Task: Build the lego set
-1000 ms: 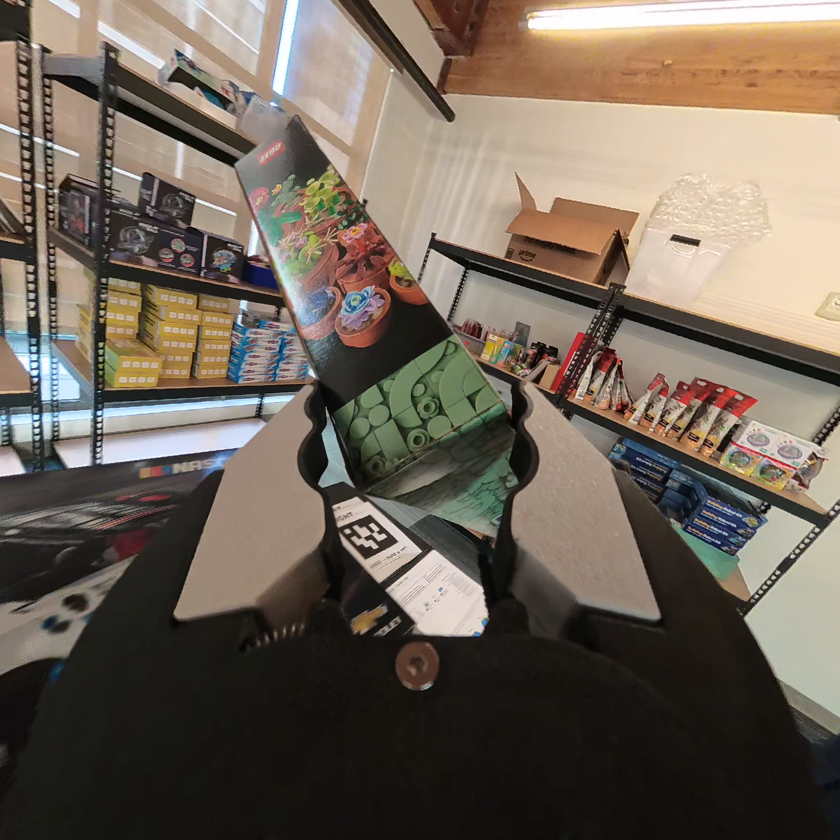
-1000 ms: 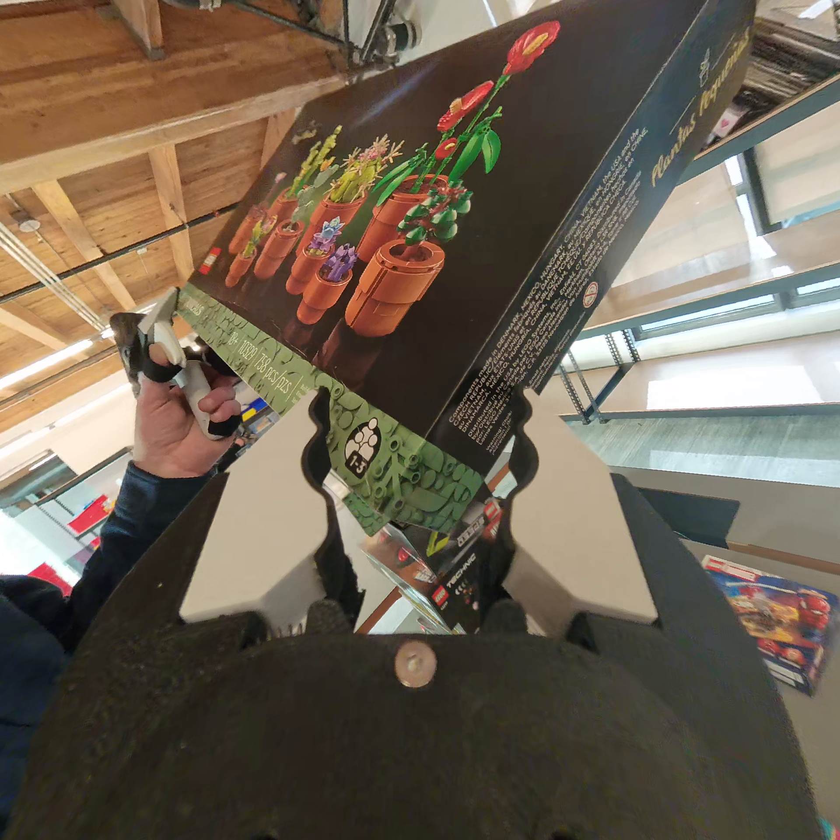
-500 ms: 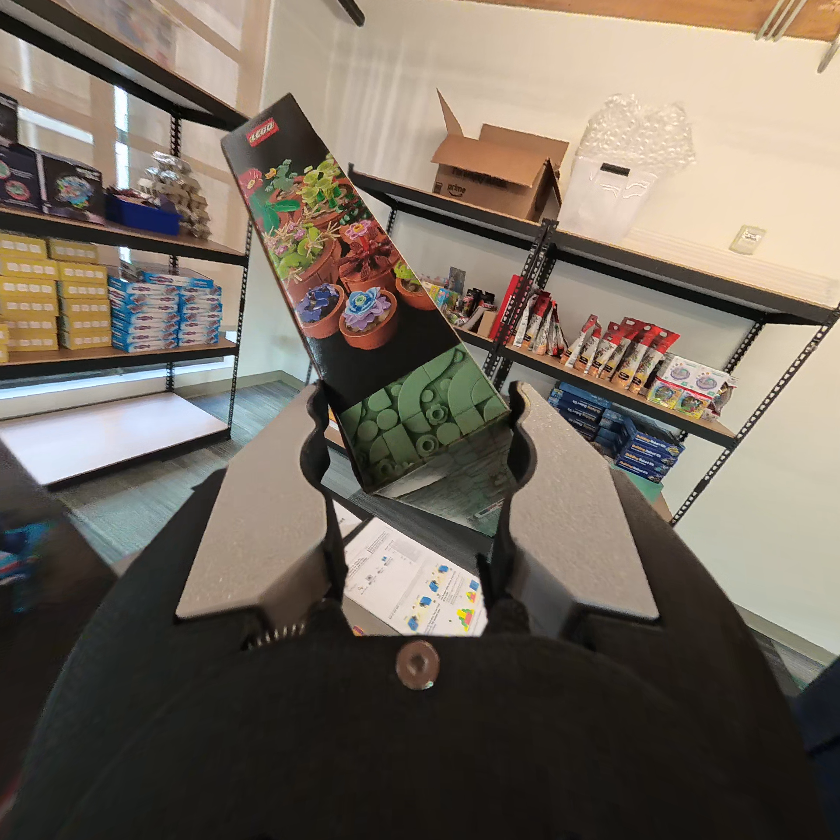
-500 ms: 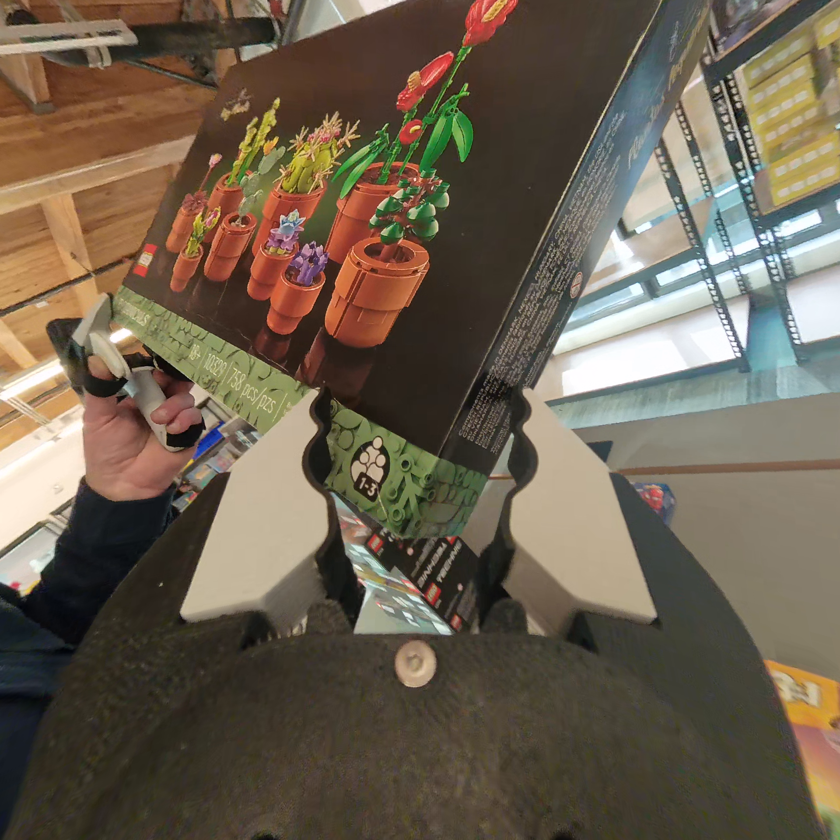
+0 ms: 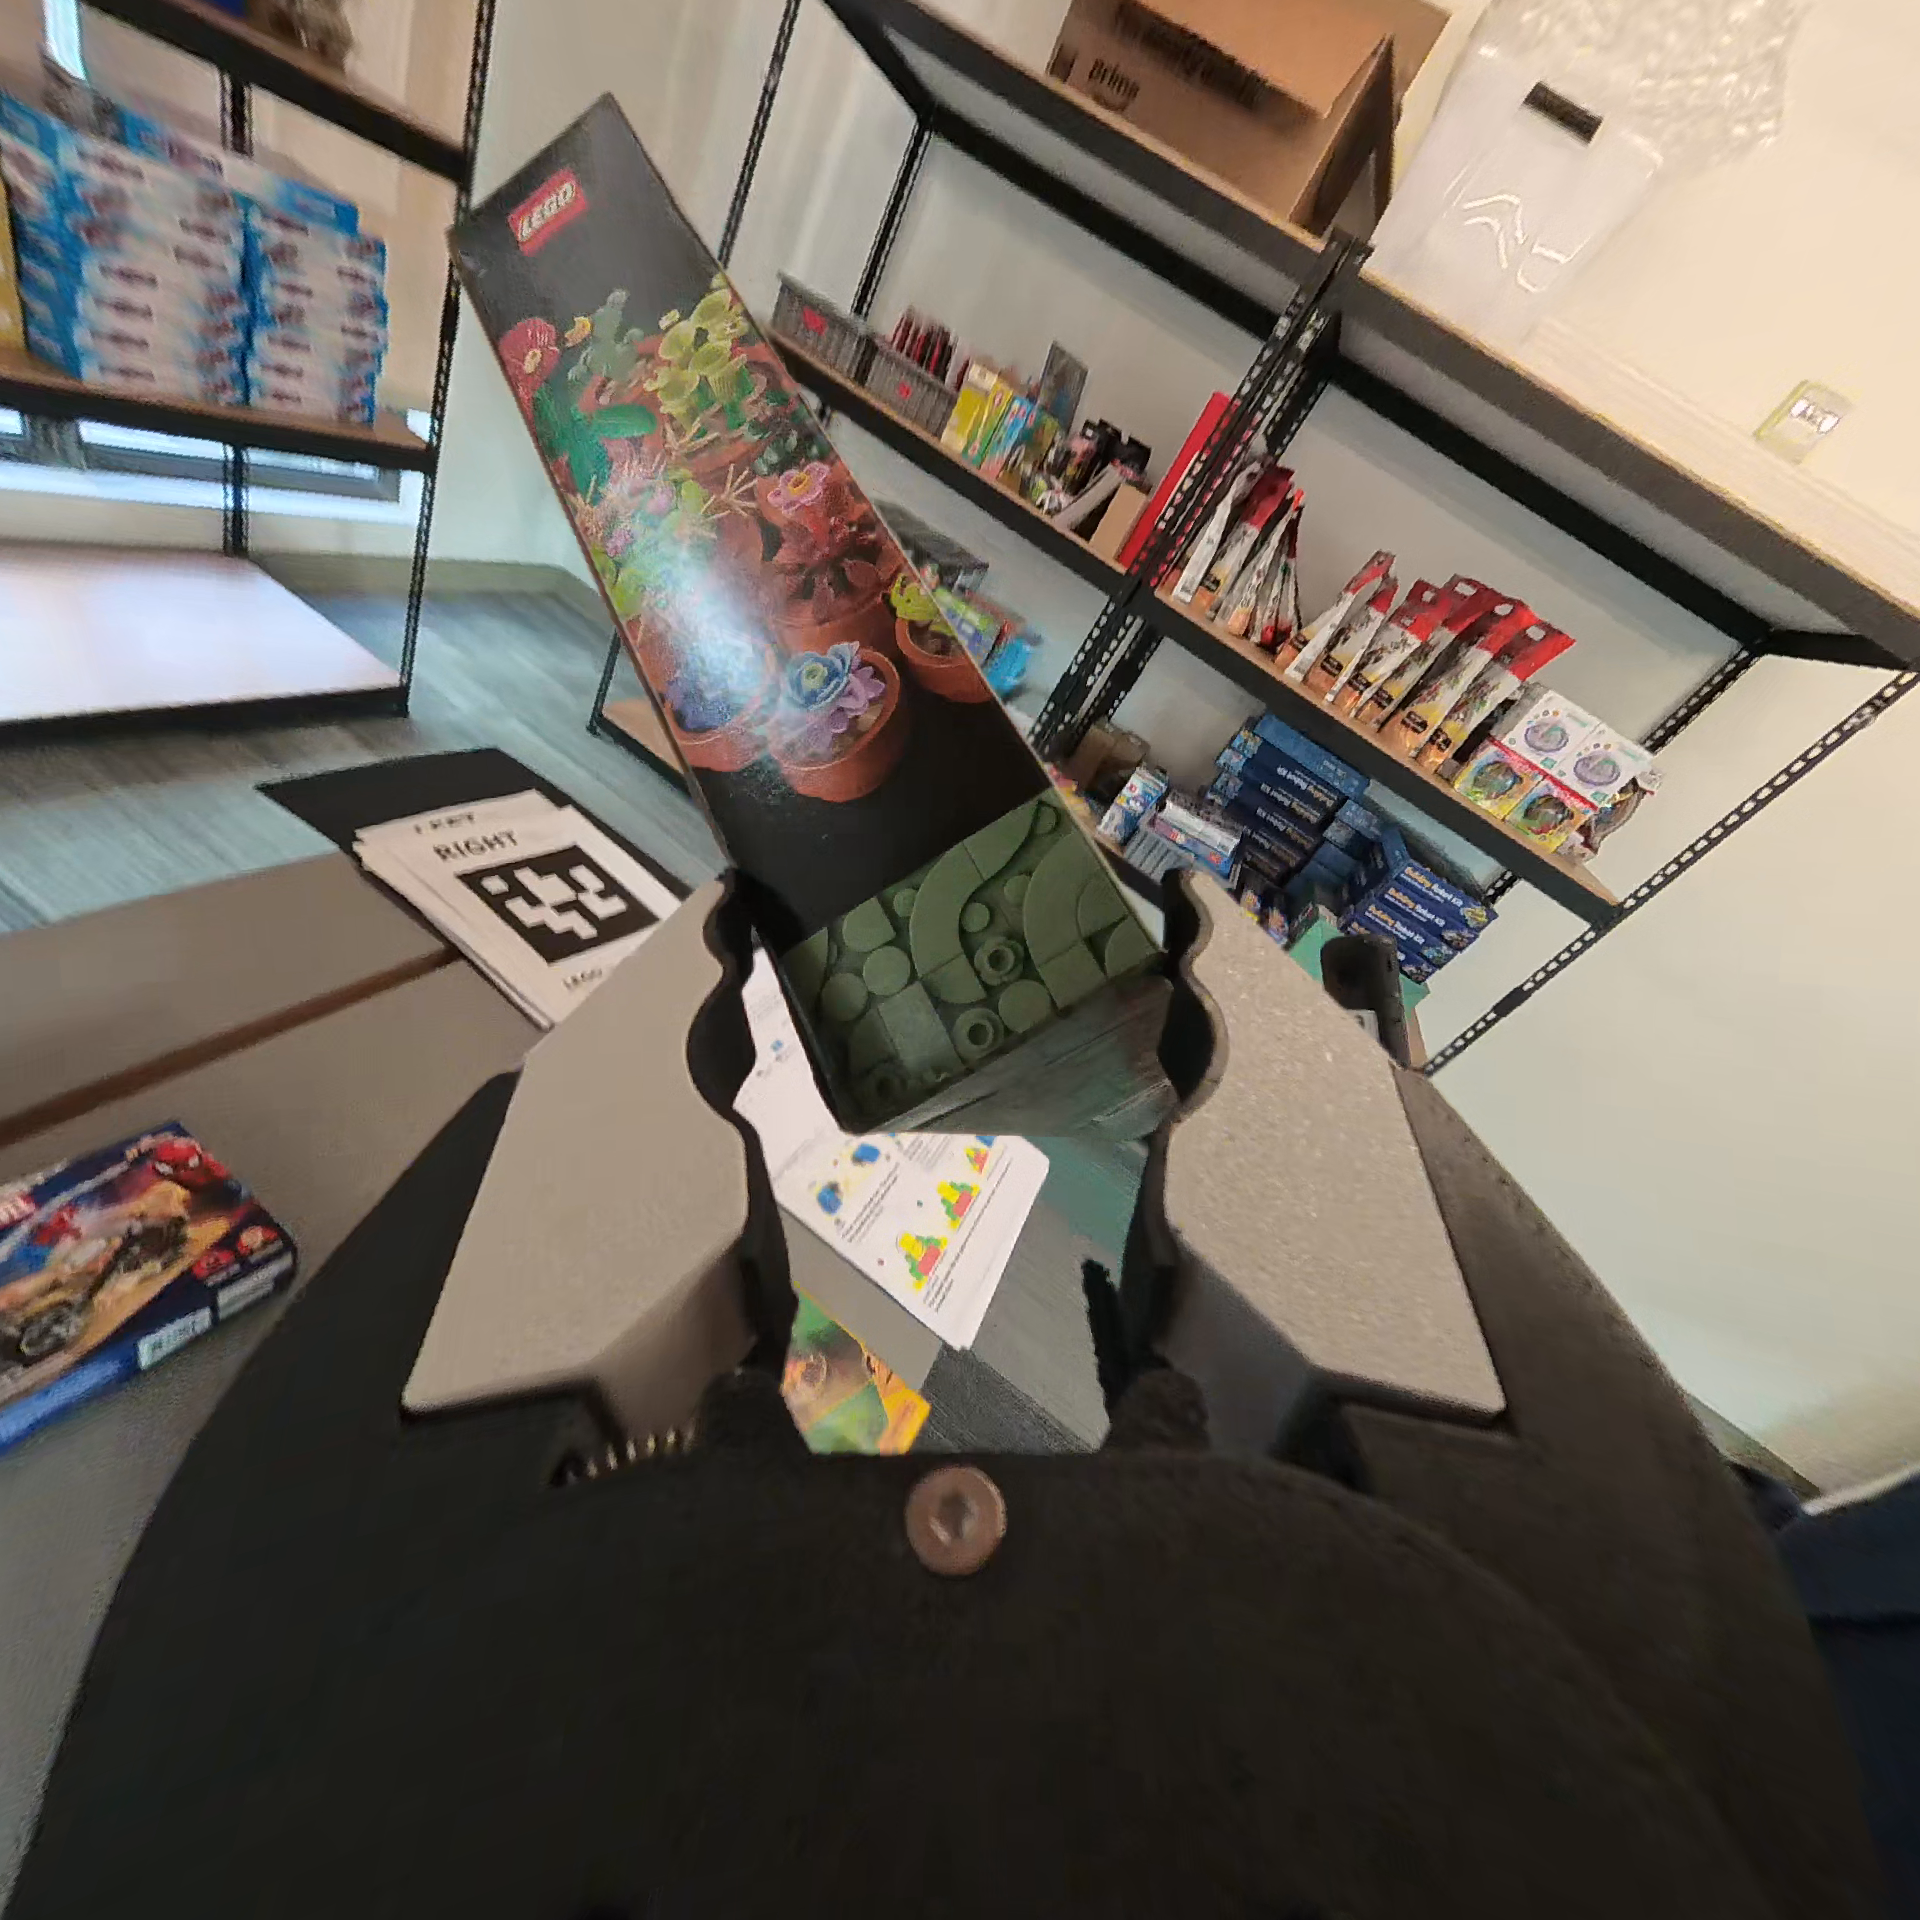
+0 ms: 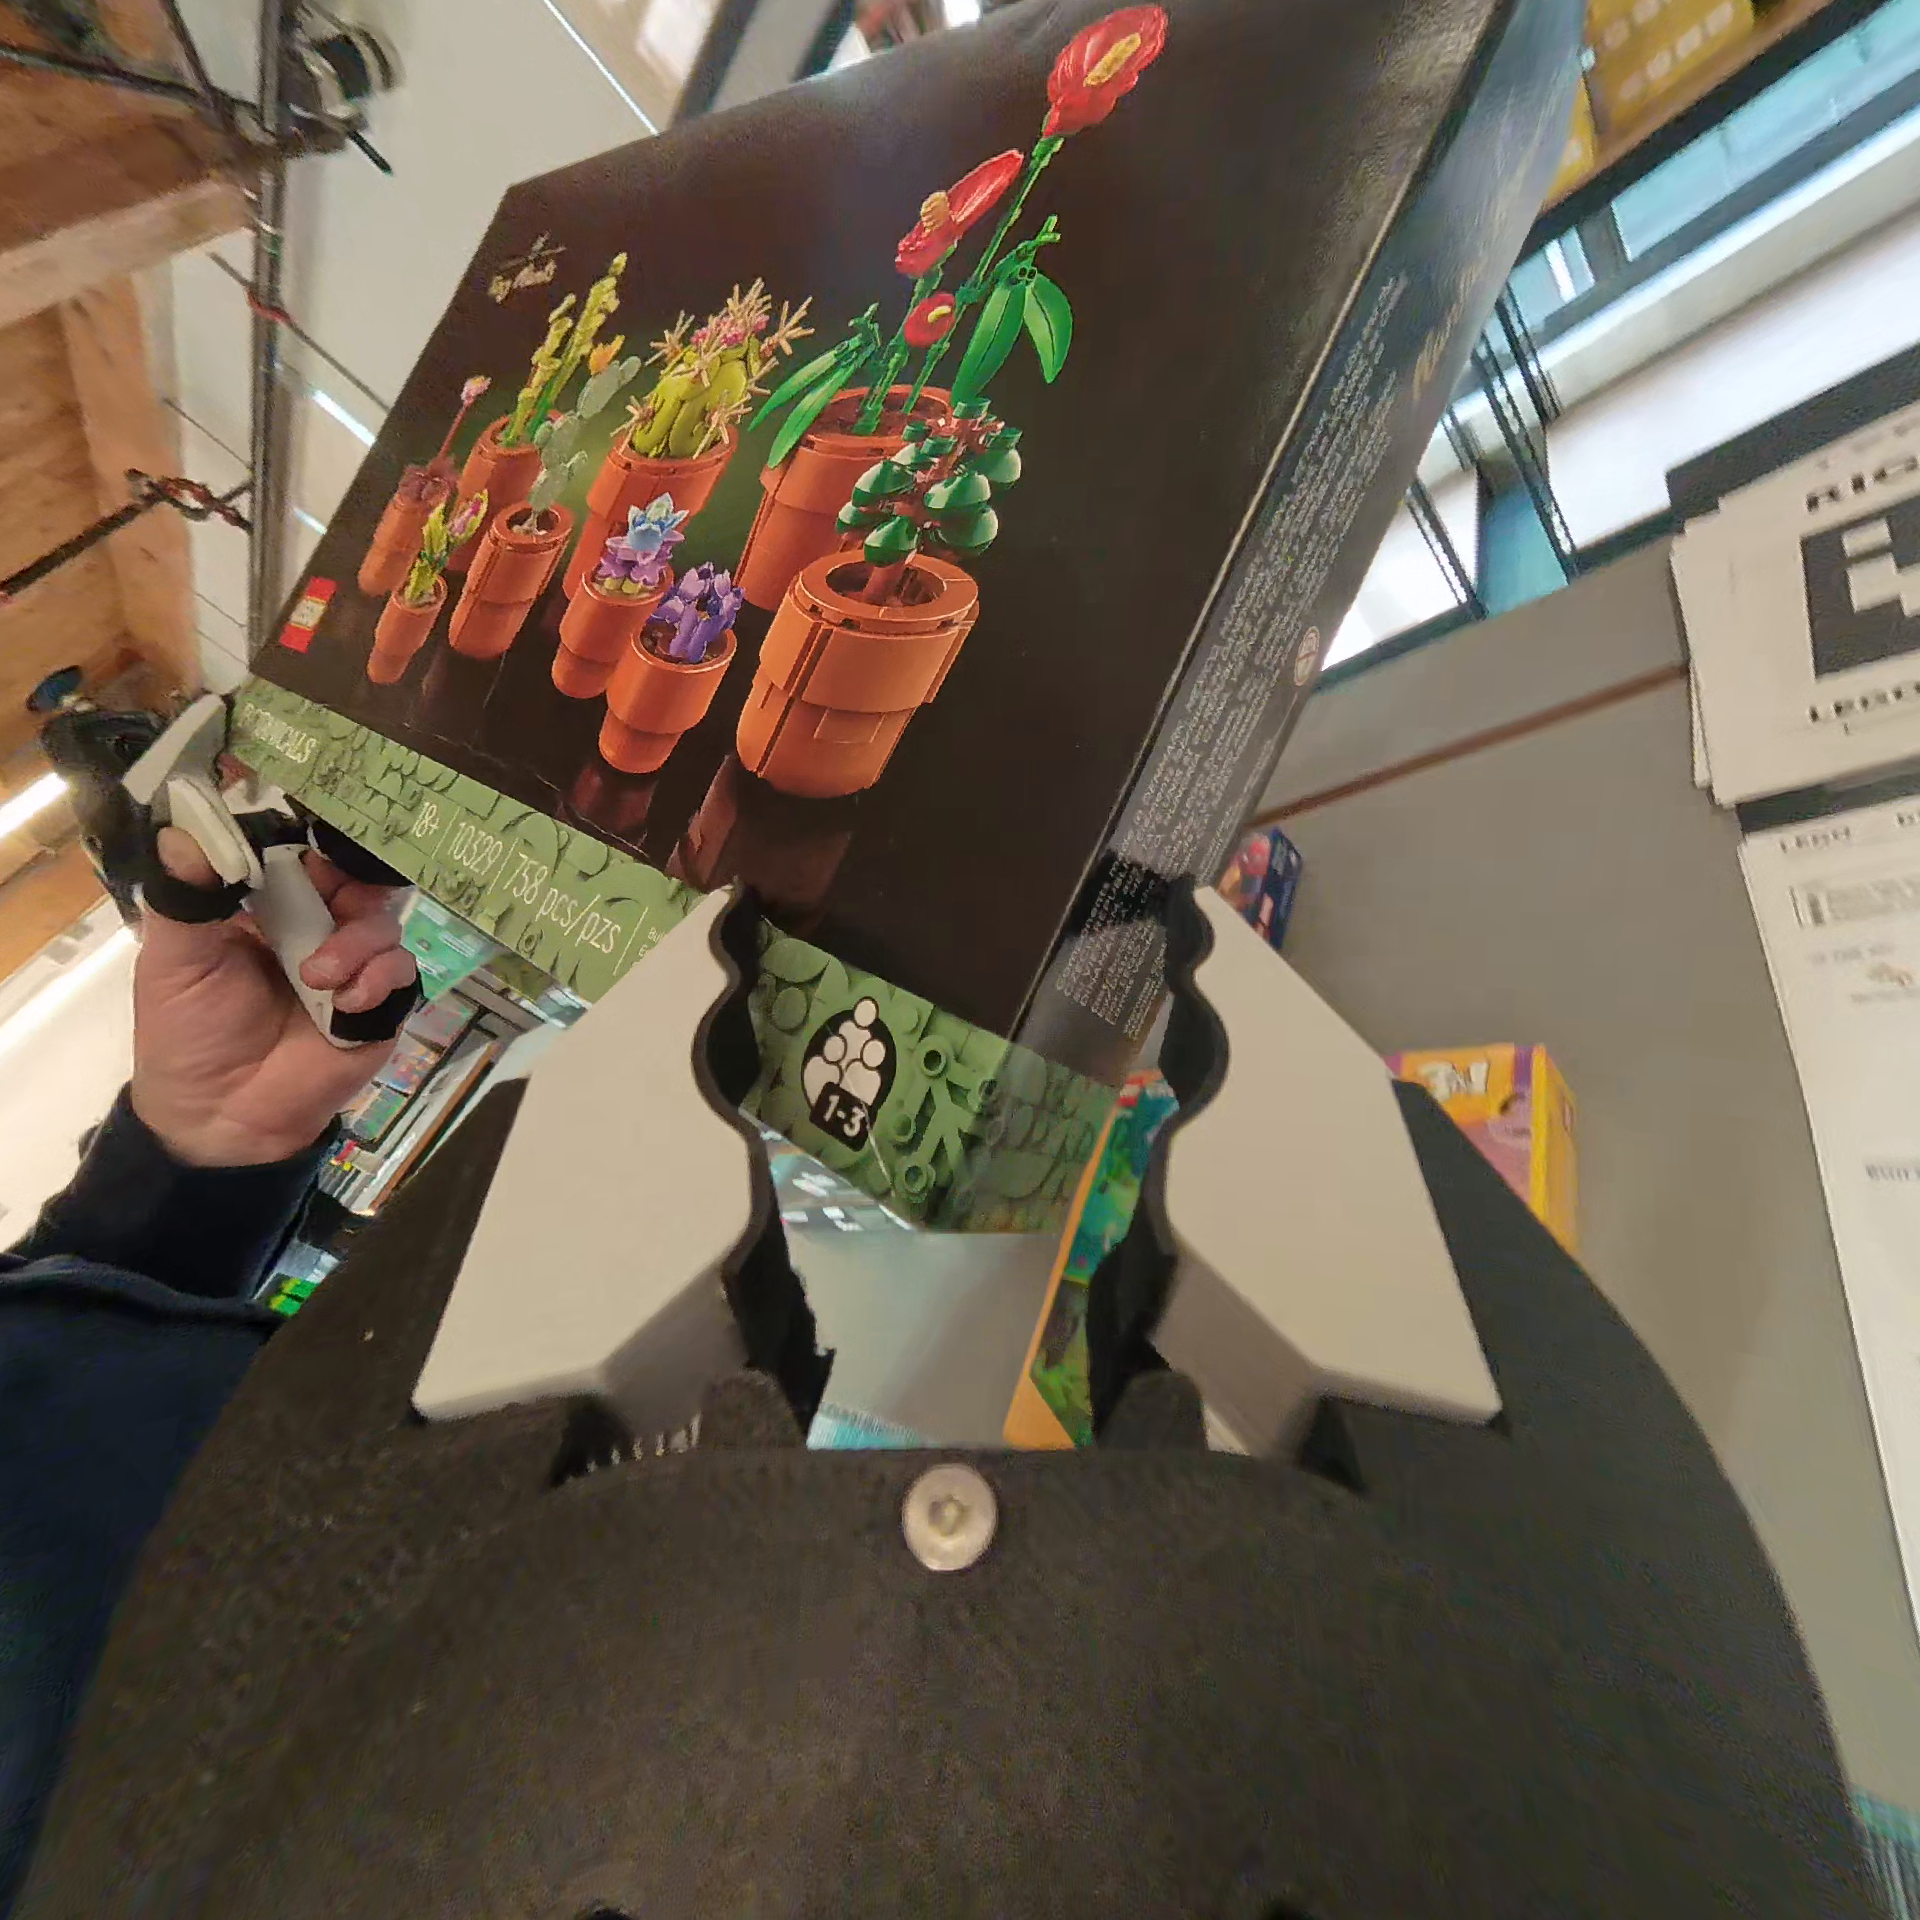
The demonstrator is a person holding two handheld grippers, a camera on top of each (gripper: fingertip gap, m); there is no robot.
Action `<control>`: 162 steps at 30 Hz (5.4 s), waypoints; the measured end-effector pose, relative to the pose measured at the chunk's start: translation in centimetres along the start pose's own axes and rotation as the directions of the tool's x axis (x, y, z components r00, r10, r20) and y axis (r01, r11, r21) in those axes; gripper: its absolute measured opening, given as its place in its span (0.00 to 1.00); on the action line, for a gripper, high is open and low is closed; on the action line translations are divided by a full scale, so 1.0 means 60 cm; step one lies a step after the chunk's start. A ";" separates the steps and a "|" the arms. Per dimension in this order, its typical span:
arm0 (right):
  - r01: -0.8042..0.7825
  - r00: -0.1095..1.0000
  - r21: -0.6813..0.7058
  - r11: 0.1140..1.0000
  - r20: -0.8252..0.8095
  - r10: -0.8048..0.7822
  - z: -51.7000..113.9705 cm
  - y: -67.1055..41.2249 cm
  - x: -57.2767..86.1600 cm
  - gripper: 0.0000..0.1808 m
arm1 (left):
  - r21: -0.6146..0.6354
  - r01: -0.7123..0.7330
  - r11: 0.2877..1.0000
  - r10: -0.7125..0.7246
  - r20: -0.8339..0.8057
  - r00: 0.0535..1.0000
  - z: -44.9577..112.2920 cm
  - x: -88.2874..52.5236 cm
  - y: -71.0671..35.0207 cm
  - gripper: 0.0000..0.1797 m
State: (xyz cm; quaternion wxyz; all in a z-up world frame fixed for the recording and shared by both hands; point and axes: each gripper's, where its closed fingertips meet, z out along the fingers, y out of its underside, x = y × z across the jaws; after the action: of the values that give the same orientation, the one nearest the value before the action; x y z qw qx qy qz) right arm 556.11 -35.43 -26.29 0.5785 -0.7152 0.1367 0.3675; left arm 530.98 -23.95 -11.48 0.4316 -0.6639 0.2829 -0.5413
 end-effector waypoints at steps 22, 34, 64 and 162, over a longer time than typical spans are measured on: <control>-0.273 0.933 -0.385 0.882 -0.328 0.146 -0.008 0.301 0.280 0.50 | -0.397 0.468 0.790 -0.388 0.268 0.882 -0.024 -0.228 0.511 0.43; -0.218 0.959 -0.419 0.881 -0.262 0.113 0.058 0.250 0.230 0.36 | -0.641 0.635 0.431 -0.426 0.476 0.770 -0.129 -0.241 0.707 0.45; 0.026 0.763 -0.301 0.953 0.622 0.175 0.513 0.119 -0.520 0.71 | 0.088 -0.250 0.964 0.223 0.239 0.945 -0.557 -0.105 -0.225 0.51; -0.171 0.810 -0.354 0.919 0.482 0.336 0.503 0.061 -0.429 0.70 | 0.139 0.333 0.933 -0.361 0.337 0.869 -0.621 -0.345 -0.147 0.48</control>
State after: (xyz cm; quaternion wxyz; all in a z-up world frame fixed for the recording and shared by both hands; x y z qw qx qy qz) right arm 524.92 -14.38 -13.18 0.4256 -0.6375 0.0095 0.6421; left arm 489.05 -12.33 -12.00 0.3964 -0.7740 0.0550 -0.4906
